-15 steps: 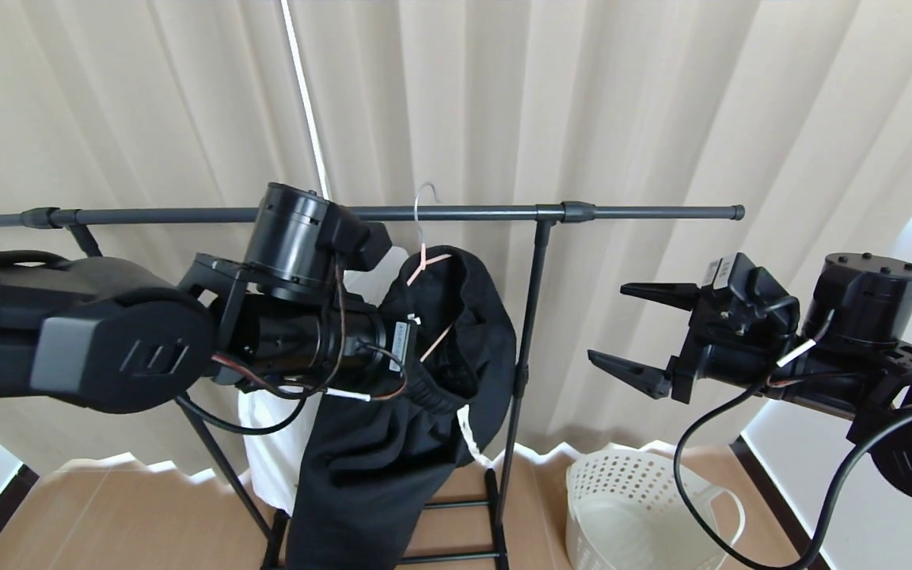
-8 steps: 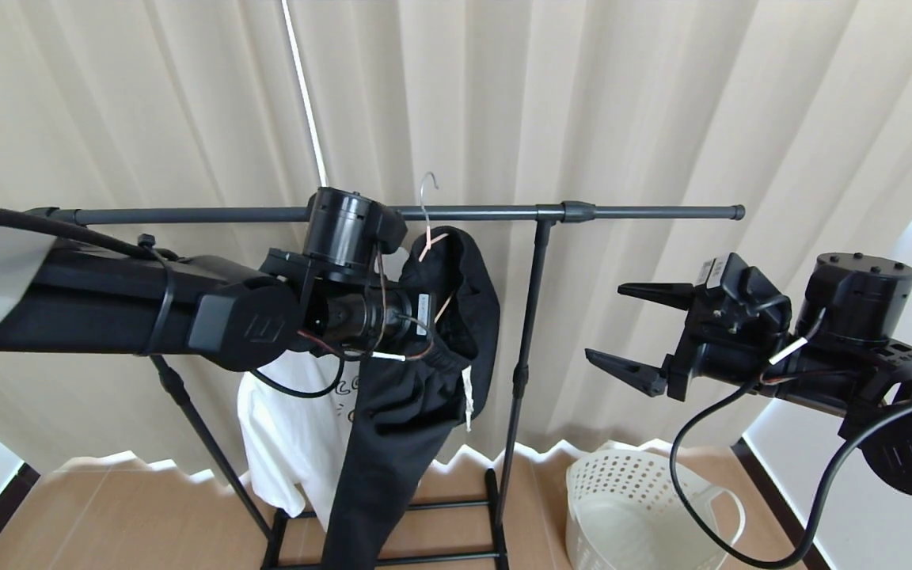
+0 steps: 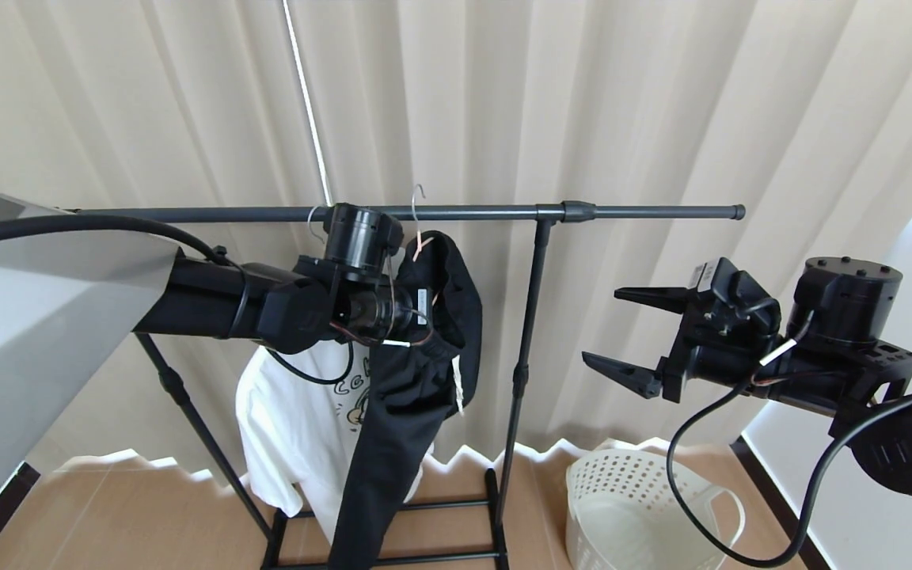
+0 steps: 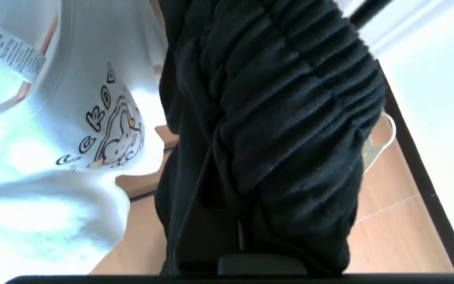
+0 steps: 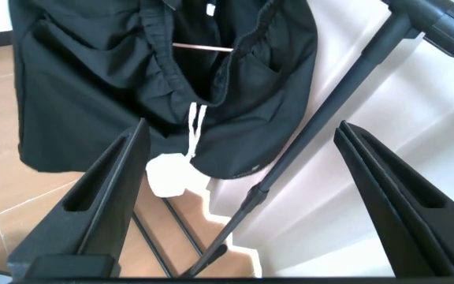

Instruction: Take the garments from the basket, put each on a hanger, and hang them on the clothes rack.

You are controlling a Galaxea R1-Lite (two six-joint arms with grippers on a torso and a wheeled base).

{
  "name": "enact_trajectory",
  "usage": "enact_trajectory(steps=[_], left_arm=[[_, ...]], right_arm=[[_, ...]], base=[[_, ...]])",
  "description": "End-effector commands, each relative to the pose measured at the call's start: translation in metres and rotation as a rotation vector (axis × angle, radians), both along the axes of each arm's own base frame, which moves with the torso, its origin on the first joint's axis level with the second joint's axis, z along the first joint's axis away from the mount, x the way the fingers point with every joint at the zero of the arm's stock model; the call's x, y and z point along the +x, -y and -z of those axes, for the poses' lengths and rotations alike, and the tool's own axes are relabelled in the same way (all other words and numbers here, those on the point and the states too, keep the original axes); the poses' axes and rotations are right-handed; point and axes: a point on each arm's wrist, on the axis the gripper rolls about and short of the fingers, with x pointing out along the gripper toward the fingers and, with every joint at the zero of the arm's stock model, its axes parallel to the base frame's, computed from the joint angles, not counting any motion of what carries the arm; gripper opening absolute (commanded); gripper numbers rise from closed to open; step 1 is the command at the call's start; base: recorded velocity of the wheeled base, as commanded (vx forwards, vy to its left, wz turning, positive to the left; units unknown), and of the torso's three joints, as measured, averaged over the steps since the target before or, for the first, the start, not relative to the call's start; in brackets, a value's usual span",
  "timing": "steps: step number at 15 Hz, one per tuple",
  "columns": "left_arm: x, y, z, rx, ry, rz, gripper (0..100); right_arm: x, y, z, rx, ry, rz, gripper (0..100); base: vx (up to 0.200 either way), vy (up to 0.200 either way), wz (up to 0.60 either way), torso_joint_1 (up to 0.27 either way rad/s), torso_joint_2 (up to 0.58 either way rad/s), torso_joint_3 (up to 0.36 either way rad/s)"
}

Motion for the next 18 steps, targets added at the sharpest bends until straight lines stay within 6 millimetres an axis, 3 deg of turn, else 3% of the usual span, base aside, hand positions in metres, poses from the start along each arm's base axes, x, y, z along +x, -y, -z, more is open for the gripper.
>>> enact_trajectory(steps=[1, 12, 13, 18], left_arm=[[0.008, 0.001, 0.008, 0.003, -0.007, -0.006, 0], [0.021, 0.007, 0.018, -0.014, 0.014, -0.005, 0], [0.021, 0.007, 0.018, -0.013, 0.013, -0.003, 100], [0.019, 0.005, 0.009, -0.016, 0.034, -0.01, 100]], right_arm=[[0.002, -0.001, 0.003, -0.002, -0.009, -0.002, 100], [0.003, -0.001, 0.004, -0.004, -0.011, -0.001, 100], [0.002, -0.001, 0.004, -0.004, -0.009, -0.001, 100], [0.002, 0.0, 0.002, -0.001, -0.003, -0.001, 100]], base=[[0.0, 0.0, 0.0, 0.0, 0.0, 0.0], [0.0, 0.0, 0.0, 0.0, 0.0, 0.0], [0.0, 0.0, 0.0, 0.0, 0.0, 0.0], [0.0, 0.0, 0.0, 0.0, 0.0, 0.0]])
